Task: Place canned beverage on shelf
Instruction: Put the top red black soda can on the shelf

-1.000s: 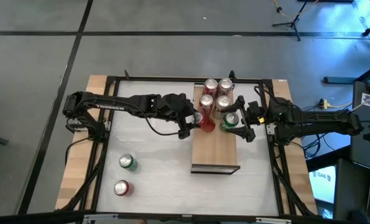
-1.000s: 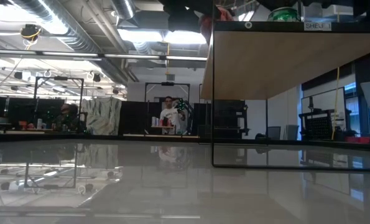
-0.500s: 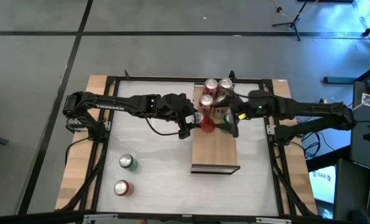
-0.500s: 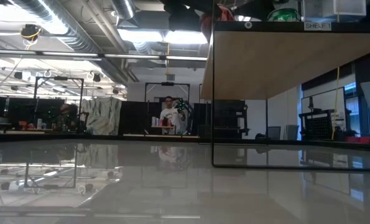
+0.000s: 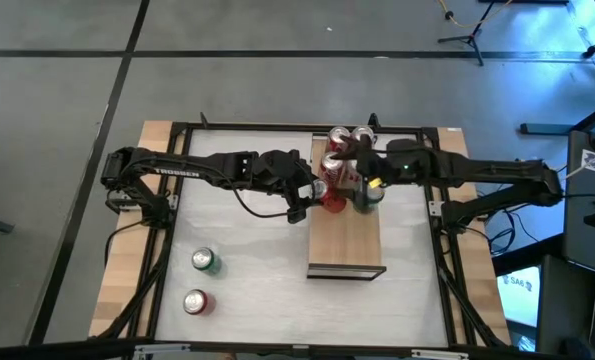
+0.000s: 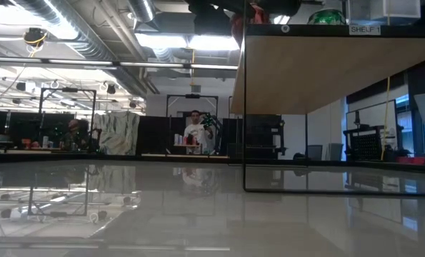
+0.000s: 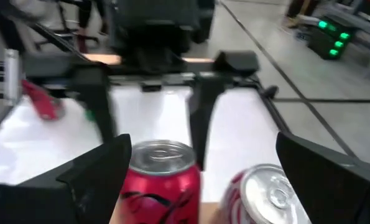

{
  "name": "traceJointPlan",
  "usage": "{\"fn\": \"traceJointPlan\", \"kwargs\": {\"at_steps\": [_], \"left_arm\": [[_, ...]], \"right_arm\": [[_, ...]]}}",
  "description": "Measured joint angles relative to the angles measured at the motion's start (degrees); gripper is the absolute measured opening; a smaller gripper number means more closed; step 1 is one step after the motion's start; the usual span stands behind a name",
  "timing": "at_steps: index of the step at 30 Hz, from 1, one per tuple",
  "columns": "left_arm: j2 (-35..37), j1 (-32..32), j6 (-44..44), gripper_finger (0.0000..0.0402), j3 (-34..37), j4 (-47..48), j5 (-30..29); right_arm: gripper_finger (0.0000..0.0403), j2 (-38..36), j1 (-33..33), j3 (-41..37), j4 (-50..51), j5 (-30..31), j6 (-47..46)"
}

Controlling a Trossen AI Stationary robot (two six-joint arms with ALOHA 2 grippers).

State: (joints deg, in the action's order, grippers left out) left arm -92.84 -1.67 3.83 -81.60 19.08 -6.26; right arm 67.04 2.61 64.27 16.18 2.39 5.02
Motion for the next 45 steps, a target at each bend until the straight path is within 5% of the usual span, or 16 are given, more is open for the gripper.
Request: {"fn": "traceJointPlan", "kwargs": {"at_steps": [12,45], "left_arm": [[0.0,0.3,0.0,0.0274,0.0,-0.3,0.0],[0.0,0.3,0.3,0.0275,0.0,-0.5,-1.1]], "right_arm": [[0.0397,3.9,0.0,0.0,-4.4,2.5,0.1],[0.0397,3.8,0.0,0.1,2.5,5.0,1.3]]}}
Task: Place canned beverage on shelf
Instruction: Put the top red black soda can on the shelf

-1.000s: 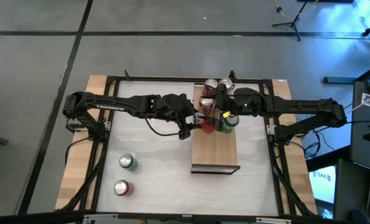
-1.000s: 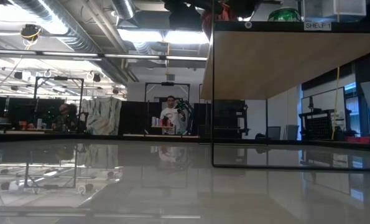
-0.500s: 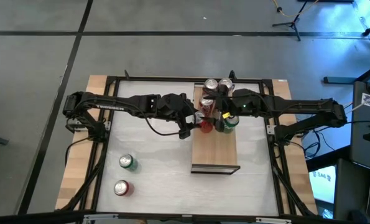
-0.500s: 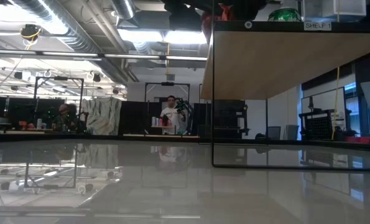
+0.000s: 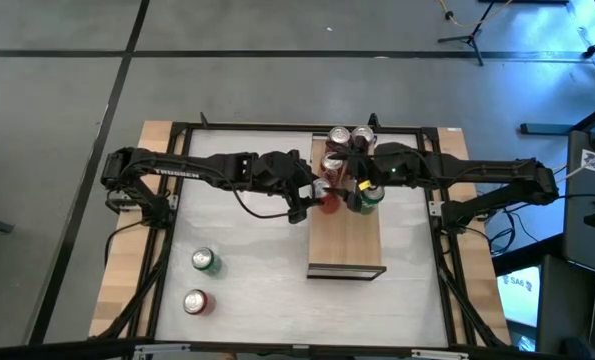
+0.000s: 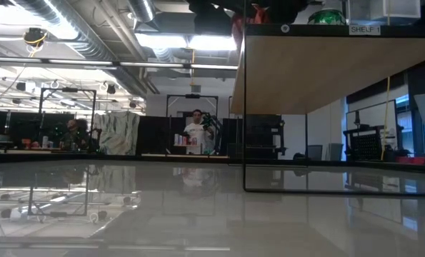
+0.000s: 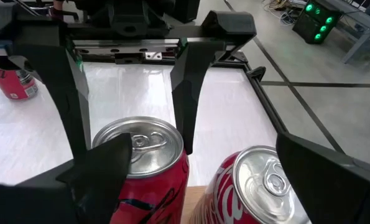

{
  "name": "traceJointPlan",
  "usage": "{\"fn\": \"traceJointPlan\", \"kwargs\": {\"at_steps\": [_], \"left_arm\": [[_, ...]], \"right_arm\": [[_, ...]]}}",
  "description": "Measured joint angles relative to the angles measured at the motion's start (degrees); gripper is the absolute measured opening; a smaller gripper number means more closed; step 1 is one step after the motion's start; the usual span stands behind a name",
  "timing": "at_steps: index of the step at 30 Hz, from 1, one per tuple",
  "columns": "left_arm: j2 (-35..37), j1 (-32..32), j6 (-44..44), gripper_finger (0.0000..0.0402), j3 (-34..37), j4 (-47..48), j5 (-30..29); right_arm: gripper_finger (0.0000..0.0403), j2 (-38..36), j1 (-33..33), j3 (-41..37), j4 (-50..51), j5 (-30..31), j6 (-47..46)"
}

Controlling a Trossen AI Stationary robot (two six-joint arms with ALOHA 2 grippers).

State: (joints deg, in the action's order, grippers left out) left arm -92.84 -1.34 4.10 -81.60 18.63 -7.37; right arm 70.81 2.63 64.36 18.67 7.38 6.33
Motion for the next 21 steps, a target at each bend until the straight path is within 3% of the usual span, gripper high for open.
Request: {"fn": "traceJointPlan", "kwargs": {"at_steps": [21], "left_arm": [[-0.2,0.0,0.2,0.0275,0.1,-1.4,-1.4]], "right_arm": [[0.0397,0.1,0.0,-0.2,1.2,0.0,0.3]]}}
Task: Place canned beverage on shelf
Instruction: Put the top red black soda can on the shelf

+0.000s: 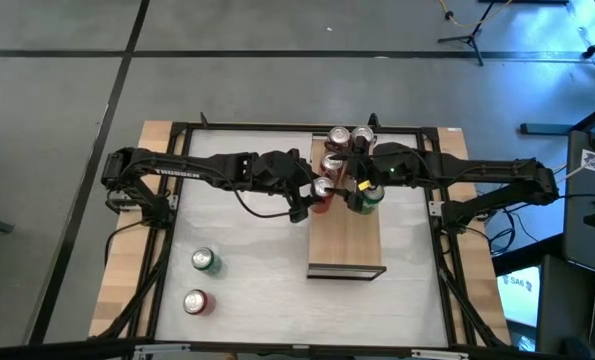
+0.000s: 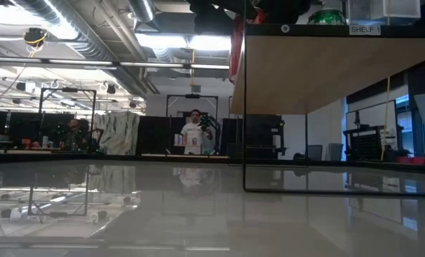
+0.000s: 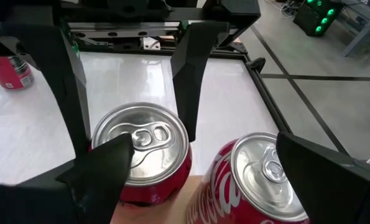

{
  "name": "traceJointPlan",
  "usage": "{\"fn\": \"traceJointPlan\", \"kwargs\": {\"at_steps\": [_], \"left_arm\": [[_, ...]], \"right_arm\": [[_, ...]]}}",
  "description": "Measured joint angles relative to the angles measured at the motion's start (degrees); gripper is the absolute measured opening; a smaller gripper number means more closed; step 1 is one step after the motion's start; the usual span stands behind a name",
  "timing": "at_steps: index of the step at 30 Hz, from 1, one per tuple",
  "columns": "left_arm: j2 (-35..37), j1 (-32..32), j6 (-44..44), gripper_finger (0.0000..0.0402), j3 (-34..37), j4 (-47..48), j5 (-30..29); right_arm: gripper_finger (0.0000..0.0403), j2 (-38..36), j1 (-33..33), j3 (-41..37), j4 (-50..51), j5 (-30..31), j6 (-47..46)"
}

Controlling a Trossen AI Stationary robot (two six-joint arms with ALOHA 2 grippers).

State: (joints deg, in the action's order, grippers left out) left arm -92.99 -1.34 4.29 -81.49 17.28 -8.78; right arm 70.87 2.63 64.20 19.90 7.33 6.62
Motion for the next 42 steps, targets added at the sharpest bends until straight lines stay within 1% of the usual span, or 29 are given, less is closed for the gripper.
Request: {"fn": "traceJointPlan", "kwargs": {"at_steps": [5,12,15,22,27,30,35,40,42], "left_arm": [[-0.1,0.0,0.0,0.0282,0.0,-0.2,0.2],[0.2,0.0,0.2,0.0341,-0.4,-2.3,1.4],[0.0,0.0,0.2,0.0358,-0.4,-2.0,1.3],[1.2,0.0,-3.0,0.0365,-0.3,-1.5,0.6],[4.1,0.0,-3.4,0.0365,-0.2,0.1,0.5],[6.1,0.0,-3.4,0.0366,-0.2,2.5,0.4],[8.7,0.0,-3.4,0.0366,-0.2,10.5,0.3],[8.4,0.0,0.4,0.0366,-0.1,19.4,-1.9],[7.8,0.0,1.7,0.0366,0.7,19.4,-3.2]], "right_arm": [[0.0397,0.0,0.0,0.0,-0.1,0.0,0.0],[0.0397,0.1,0.0,0.0,-0.4,0.0,-0.1],[0.0397,0.1,0.0,0.0,-0.3,0.0,-0.1],[0.0397,0.1,0.0,0.0,-0.3,0.0,-0.1],[0.0397,0.1,0.0,0.0,-0.2,0.0,-0.1],[0.0397,0.0,0.0,0.0,-0.2,-0.1,-0.1],[0.0397,0.0,0.0,0.0,-0.3,0.0,-0.1],[0.0397,0.0,0.0,0.0,-0.2,0.0,-0.1],[0.0397,0.0,0.0,0.0,-0.3,0.0,-0.1]]}}
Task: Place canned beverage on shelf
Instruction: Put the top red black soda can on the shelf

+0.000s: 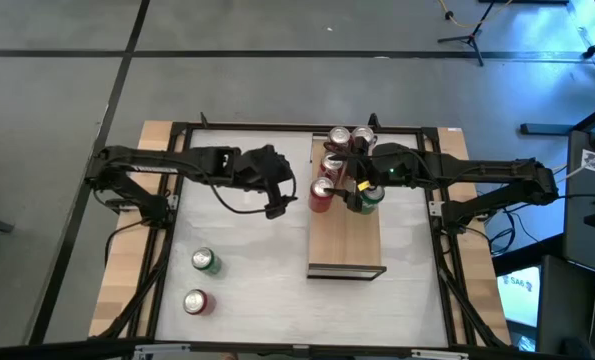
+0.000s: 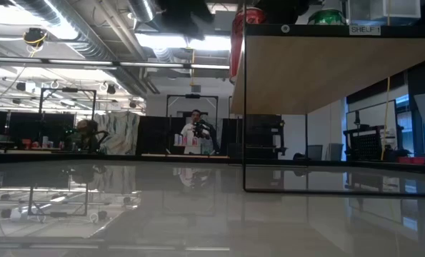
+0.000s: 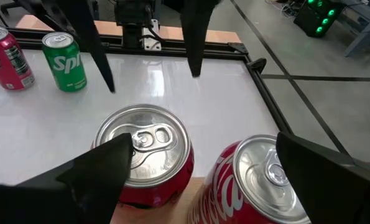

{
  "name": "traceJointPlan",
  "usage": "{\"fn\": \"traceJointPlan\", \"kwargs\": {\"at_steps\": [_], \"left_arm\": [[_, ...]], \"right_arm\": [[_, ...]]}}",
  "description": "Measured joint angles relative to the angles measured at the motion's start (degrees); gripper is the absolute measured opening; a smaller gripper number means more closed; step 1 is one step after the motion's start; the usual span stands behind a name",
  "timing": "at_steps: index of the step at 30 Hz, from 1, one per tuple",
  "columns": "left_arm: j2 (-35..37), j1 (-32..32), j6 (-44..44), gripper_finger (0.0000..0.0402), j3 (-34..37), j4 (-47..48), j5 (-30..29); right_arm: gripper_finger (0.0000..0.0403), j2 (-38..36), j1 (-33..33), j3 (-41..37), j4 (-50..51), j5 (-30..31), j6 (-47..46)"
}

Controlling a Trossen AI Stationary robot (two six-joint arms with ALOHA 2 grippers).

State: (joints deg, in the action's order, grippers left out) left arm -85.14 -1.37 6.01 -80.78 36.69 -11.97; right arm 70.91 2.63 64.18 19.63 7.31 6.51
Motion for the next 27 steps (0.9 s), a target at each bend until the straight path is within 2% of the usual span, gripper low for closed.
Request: {"fn": "traceJointPlan", "kwargs": {"at_steps": [7,13,21,27], "left_arm": [[-0.4,0.0,2.9,0.0366,6.7,-6.7,-3.7],[-0.4,0.0,3.1,0.0366,12.4,-19.0,-3.9],[-0.4,0.0,2.9,0.0366,16.2,-29.1,-3.9],[-1.5,-0.1,4.3,0.0366,16.4,-30.8,-3.9]], "right_arm": [[0.0397,0.0,0.0,0.0,0.0,0.0,0.0],[0.0397,0.0,0.0,0.0,0.0,0.0,0.0],[0.0397,0.0,0.0,0.0,0.1,0.0,0.0],[0.0397,0.0,0.0,0.0,0.2,0.0,0.1]]}}
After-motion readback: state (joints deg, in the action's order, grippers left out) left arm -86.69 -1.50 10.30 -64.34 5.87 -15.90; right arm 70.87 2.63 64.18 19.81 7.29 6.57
